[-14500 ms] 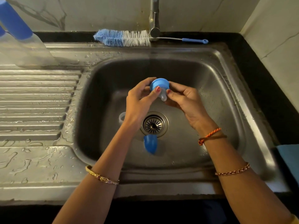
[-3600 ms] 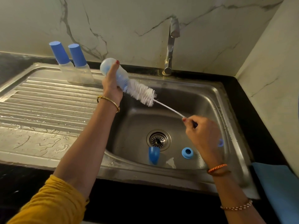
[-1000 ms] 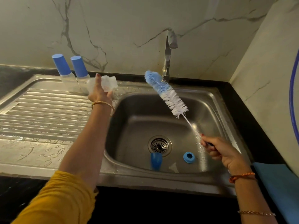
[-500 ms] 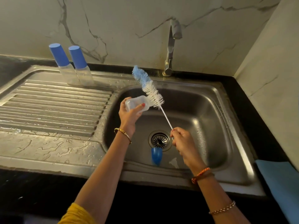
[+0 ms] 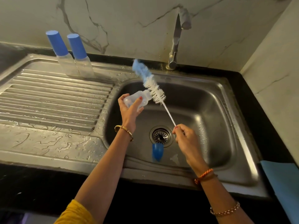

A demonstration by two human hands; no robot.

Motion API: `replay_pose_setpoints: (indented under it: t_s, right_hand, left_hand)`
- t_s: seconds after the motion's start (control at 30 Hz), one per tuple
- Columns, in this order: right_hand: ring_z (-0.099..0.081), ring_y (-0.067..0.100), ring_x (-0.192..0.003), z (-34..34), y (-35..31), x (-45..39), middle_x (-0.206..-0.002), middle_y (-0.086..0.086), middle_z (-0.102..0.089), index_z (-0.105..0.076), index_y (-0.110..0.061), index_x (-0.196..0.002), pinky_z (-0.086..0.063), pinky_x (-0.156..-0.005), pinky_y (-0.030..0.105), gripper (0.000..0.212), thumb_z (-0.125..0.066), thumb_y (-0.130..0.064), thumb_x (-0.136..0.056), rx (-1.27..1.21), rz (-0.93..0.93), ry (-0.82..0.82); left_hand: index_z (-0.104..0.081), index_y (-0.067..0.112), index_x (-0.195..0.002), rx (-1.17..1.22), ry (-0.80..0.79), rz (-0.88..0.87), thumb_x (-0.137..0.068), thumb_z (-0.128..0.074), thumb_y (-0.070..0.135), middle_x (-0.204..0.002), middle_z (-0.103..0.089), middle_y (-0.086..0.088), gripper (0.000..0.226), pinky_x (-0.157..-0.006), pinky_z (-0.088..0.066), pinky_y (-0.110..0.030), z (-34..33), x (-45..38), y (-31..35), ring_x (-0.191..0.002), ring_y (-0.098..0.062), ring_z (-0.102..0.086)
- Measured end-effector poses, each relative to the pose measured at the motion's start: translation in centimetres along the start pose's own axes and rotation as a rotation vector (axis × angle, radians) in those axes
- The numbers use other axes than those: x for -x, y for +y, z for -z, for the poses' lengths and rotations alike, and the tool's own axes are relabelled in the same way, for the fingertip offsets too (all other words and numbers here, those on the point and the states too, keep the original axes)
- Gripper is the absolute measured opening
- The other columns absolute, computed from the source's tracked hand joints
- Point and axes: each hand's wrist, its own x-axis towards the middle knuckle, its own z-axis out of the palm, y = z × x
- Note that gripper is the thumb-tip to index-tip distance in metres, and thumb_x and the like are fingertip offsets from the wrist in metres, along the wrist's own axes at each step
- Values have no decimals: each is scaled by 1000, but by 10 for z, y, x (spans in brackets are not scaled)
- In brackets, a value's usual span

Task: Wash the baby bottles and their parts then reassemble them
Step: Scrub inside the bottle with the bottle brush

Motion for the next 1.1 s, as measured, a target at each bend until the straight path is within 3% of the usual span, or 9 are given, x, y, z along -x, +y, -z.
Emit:
replay_pose_setpoints:
  t_s: [0.13, 0.33, 0.5, 0.6, 0.7, 0.8, 0.9, 1.03, 1.1]
  right_hand:
    - [-36, 2, -44, -9, -1, -3, -48, -9, -43, -55, -18, -66, -26, -42, 14, 30, -44, -14, -94, 34, -23, -33]
    - [-37, 5, -44, -20, -7, -11, -47, -7, -43, -55, -16, -65, -28, -44, 19, 31, -43, -13, -93, 39, -15, -13]
    - [-39, 7, -47, -22, -27, -20, -50, -6, -44, -56, -14, -71, -29, -45, 17, 26, -42, -13, -92, 72, 34, 14]
    - [-40, 9, -48, -20, -32, -24, -48, -6, -43, -55, -19, -66, -33, -51, 25, 29, -42, -12, -92, -43, 17, 48]
    - [-38, 8, -46, -18, -22, -16, -47, -6, -41, -54, -20, -63, -30, -47, 24, 32, -43, -12, -92, -80, 23, 49]
    - [-39, 4, -41, -12, -14, -11, -44, -9, -41, -55, -19, -63, -30, -44, 20, 31, -45, -12, -92, -43, 21, 39]
    - [-42, 1, -40, -6, -10, -8, -43, -10, -43, -56, -18, -62, -28, -40, 12, 31, -46, -13, -91, -15, -3, -10]
    - [-40, 5, -50, 2, -6, -5, -48, -9, -44, -56, -19, -59, -31, -51, 22, 33, -47, -14, -90, 29, -51, -69]
    - [-40, 6, -51, 5, -5, -4, -50, -8, -44, -57, -19, -61, -32, -52, 22, 33, -45, -13, -91, 56, -66, -98]
  left_hand:
    - [-32, 21, -119, -6, -68, 39, -82, -58, -5, -104, -42, 2, 51, -68, -57, -22, 1, -1, 0, -94, -15, -55]
    - [-33, 19, -120, -34, -149, -2, -84, -59, -1, -121, -42, -12, 49, -60, -55, -19, 1, 2, 1, -92, -21, -59]
    - [-41, 14, -120, -226, -264, -56, -84, -62, 7, -122, -46, -16, 42, -54, -52, -17, -3, 9, -5, -86, -22, -62]
    - [-47, 14, -114, -158, -154, -66, -86, -62, 14, -109, -53, -6, 32, -55, -53, -18, -5, 10, -4, -83, -16, -62]
    - [-48, 14, -105, -216, -90, -147, -89, -59, 18, -95, -53, 4, 20, -59, -50, -12, -3, 6, -6, -86, -11, -56]
    - [-45, 19, -113, -193, -67, -150, -91, -56, 22, -103, -50, 3, 25, -59, -52, -16, 1, 1, -8, -89, -14, -58]
    - [-41, 27, -116, -94, -42, -125, -94, -51, 23, -105, -48, 1, 25, -55, -51, -23, 3, -1, -4, -77, -12, -61]
    - [-45, 22, -105, 7, -14, -37, -95, -49, 22, -100, -48, 4, 10, -58, -51, -21, 2, 0, -1, -79, -11, -57]
    - [-42, 24, -105, 64, -42, 13, -92, -54, 15, -103, -46, 3, 20, -63, -51, -21, 3, -1, 1, -86, -13, -56]
